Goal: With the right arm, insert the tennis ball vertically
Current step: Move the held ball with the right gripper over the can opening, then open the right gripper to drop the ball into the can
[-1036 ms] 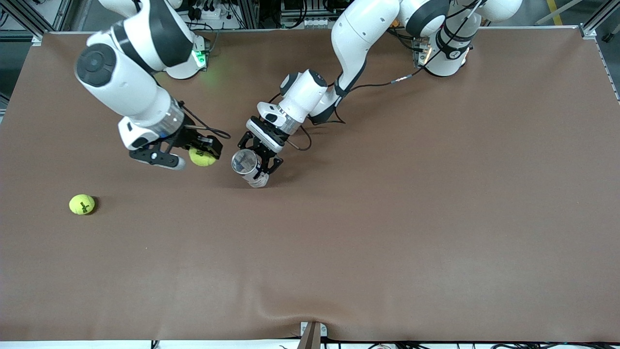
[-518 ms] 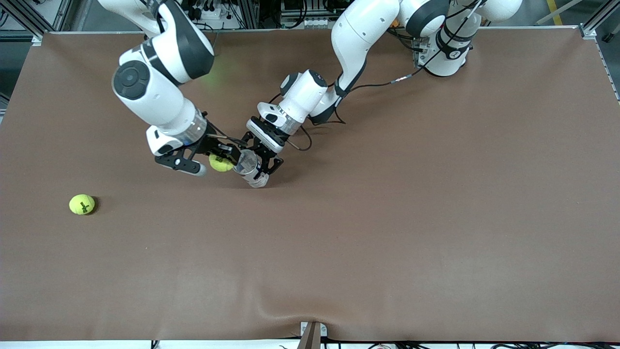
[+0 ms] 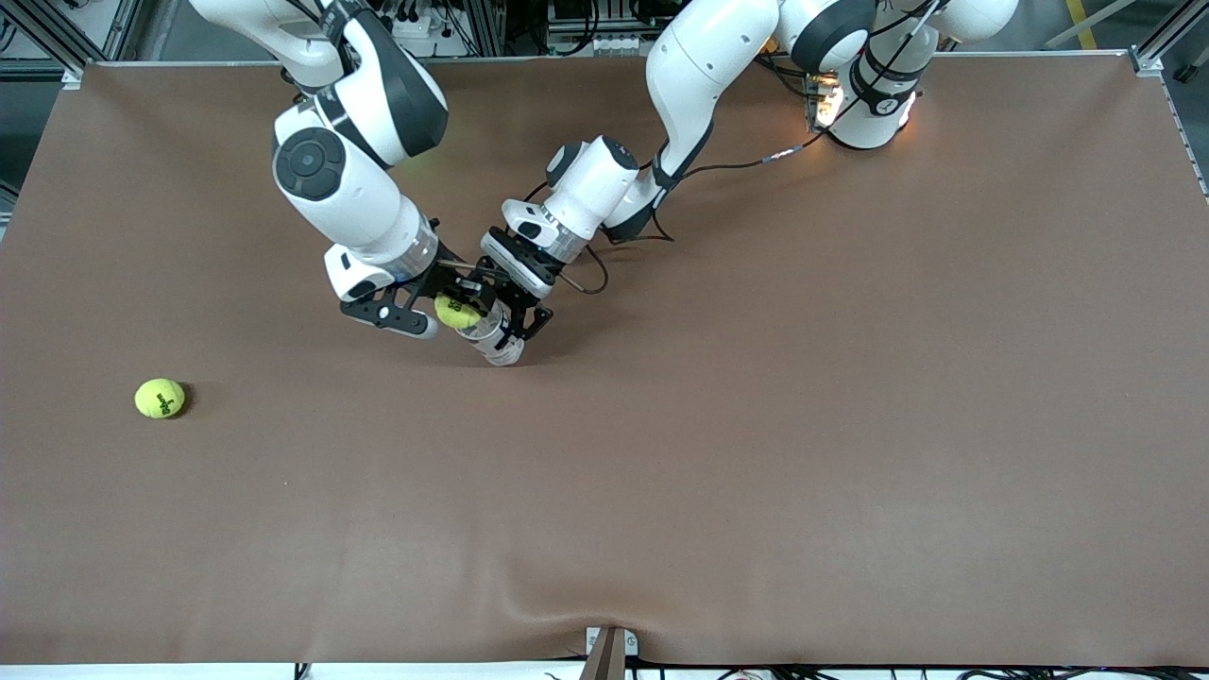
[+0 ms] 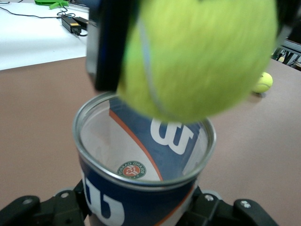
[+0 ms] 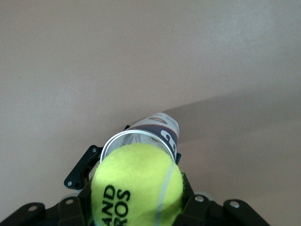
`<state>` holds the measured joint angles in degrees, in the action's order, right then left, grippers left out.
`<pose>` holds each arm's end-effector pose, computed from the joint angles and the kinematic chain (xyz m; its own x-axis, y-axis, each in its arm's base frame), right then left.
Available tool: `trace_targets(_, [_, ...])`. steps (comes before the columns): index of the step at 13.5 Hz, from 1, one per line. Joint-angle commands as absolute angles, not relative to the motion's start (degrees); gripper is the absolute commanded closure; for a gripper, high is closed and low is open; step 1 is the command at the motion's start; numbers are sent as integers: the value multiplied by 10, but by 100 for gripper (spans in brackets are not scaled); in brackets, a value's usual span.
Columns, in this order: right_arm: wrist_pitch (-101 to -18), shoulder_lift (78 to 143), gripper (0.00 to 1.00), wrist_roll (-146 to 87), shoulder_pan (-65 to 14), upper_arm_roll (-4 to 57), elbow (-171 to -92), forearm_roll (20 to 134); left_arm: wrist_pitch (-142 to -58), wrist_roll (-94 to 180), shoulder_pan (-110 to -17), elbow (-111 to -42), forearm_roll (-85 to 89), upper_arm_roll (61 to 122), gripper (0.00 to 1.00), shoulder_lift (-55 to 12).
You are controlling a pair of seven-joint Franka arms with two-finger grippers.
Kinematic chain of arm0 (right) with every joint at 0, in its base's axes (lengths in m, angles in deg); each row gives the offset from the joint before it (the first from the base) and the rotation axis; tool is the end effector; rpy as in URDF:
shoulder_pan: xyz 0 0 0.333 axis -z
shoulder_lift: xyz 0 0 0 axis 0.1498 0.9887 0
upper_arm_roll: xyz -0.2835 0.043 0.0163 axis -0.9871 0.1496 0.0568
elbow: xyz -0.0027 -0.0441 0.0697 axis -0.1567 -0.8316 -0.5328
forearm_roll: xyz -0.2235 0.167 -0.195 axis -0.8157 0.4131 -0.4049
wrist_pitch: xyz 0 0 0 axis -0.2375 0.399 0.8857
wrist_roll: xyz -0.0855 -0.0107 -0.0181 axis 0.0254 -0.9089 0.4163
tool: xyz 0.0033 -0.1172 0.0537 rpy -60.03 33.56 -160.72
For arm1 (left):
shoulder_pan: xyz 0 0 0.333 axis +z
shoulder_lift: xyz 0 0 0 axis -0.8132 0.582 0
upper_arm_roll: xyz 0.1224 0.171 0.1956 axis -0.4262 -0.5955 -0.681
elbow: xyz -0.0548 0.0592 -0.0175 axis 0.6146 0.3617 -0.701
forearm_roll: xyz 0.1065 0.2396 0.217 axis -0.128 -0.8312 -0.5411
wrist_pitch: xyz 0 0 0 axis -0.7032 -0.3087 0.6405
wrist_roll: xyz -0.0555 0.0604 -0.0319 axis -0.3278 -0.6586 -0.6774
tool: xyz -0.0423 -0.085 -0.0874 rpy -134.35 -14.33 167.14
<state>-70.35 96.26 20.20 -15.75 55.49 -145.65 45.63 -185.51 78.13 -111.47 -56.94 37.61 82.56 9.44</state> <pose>0.4713 0.2758 0.3773 0.9519 -0.3007 -0.0591 -0.3062 -0.9400 -0.1502 0.3946 -0.5814 0.2326 0.4990 -0.2263 0.8365 -0.6556 -0.7299 0.1936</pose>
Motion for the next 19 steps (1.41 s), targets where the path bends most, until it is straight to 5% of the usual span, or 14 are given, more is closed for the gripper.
trace_targets(1, [-720, 961, 100, 217, -158, 560, -1474, 445, -1849, 773, -1122, -556, 380, 822, 24, 120])
trace_targets(4, [-723, 962, 100, 217, -159, 561, -1477, 440, -1849, 773, -1123, -556, 381, 822, 24, 120])
trace_targets(5, [-723, 965, 87, 217, -159, 561, -1478, 433, -1849, 773, -1122, -556, 381, 822, 24, 120])
trace_targets(7, [-723, 968, 26, 217, -159, 562, -1477, 419, -1849, 773, -1122, -556, 381, 822, 24, 120])
trace_targets(9, [-723, 968, 13, 217, -159, 562, -1477, 418, -1850, 773, -1122, -556, 381, 822, 23, 120])
trace_targets(19, [-714, 961, 0, 217, -154, 562, -1471, 419, -1849, 773, -1123, -556, 381, 822, 19, 120])
